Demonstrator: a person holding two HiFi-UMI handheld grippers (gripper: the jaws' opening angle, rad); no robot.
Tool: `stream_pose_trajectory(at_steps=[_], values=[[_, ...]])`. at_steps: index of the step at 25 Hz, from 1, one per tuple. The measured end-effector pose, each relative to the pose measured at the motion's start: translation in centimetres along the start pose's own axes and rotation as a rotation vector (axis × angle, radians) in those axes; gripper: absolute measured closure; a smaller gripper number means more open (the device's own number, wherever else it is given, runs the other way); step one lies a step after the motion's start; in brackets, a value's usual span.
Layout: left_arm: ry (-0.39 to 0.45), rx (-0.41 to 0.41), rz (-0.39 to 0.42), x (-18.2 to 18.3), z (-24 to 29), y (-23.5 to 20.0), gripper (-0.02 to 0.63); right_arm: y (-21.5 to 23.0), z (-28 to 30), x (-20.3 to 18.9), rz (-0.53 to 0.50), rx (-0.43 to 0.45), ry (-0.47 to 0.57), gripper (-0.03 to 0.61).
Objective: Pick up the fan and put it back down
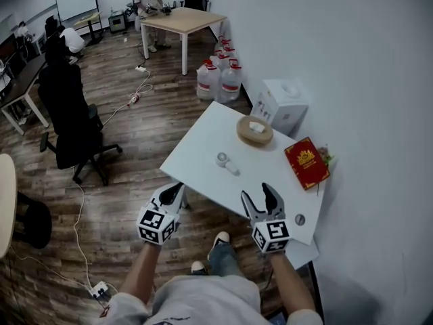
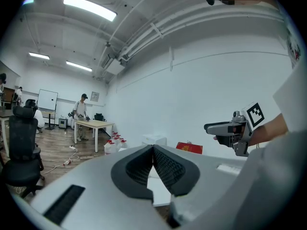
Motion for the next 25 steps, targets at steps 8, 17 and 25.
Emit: stream_pose_trajectory(at_steps=[8,17,25], values=[[-0.020,0.052,-0.021,0.5,6.5,-7.9,0.609,2.6,11.7,-0.9,0.007,0.049,-0.030,0.307],[-0.036,0.127,-0.008,3.9,17.3,-16.9,0.609,8.2,27.2,-0.5,0.026,0.129,-0.028,0.307],[-0.028,0.146,-0.012,4.3,23.7,-20.2,0.609,10.7,35.0,-1.8,0.008,0.195,-0.055,0.307]])
Point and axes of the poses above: the fingertips, and each gripper's own axes: z forward along the fingers, y to its right, x out of its top, the point moved 3 cm from there along -z, backward along the fingers, and after that the axes turned 10 degrees about -x, right-handed, at the moved point
